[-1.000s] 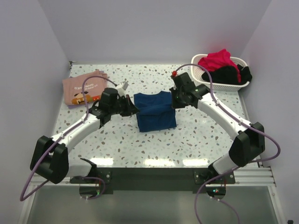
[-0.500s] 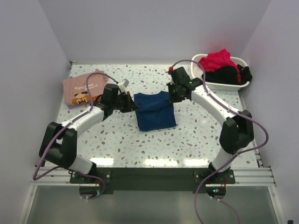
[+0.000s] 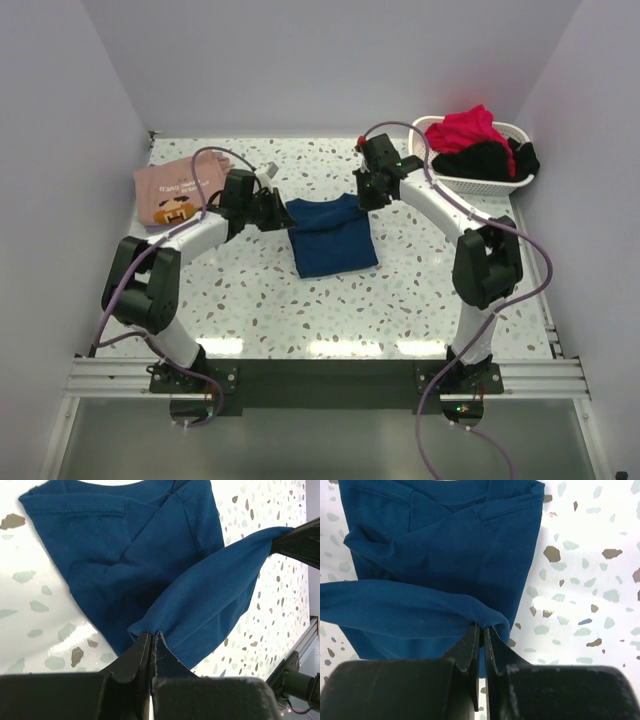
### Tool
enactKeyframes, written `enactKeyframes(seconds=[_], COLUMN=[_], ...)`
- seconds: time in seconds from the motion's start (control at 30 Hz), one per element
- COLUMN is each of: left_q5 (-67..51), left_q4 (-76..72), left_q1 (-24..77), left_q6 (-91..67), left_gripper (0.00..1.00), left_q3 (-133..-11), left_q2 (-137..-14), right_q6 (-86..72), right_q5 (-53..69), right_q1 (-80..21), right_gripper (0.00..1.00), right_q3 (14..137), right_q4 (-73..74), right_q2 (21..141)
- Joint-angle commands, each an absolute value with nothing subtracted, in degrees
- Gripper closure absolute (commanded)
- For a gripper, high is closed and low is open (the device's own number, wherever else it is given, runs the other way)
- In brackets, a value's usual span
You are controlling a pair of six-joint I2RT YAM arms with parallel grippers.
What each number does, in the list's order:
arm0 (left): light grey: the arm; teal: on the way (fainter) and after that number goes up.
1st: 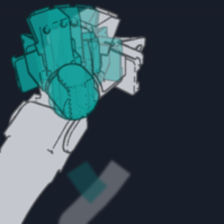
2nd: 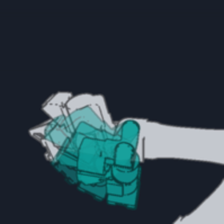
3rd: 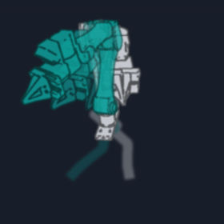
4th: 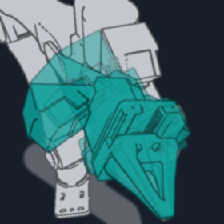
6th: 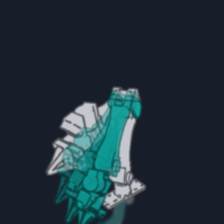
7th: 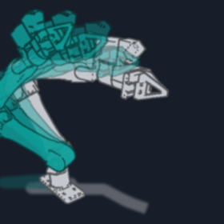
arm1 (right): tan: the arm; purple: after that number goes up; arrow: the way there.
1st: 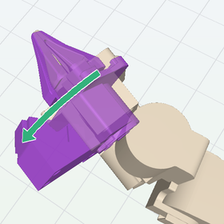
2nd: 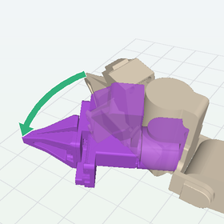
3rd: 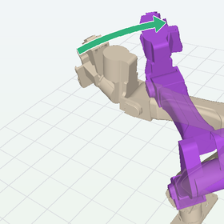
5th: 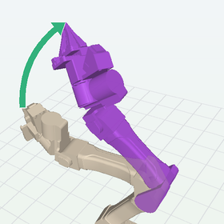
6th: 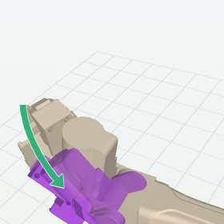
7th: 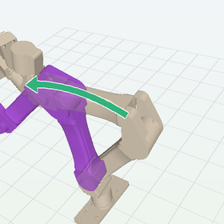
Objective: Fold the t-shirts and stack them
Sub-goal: Fold the tshirt
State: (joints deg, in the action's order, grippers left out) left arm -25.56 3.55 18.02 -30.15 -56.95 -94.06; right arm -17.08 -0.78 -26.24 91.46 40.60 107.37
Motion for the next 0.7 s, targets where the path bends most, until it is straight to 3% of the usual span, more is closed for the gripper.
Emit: enactKeyframes(seconds=[0.0, 0.67], left_q5=[-26.8, -29.9], left_q4=[2.5, 1.9], left_q1=[16.9, 13.4], left_q6=[-27.0, -26.5], left_gripper=[1.00, 1.00], left_q3=[-60.6, -66.1], left_q2=[-96.0, -101.2], right_q6=[-15.4, -14.2], right_q5=[-0.9, -0.1], right_q1=[-25.1, -24.0], right_gripper=[1.00, 1.00], right_q3=[96.1, 109.4], right_q4=[39.7, 42.2], right_q2=[109.0, 118.0])
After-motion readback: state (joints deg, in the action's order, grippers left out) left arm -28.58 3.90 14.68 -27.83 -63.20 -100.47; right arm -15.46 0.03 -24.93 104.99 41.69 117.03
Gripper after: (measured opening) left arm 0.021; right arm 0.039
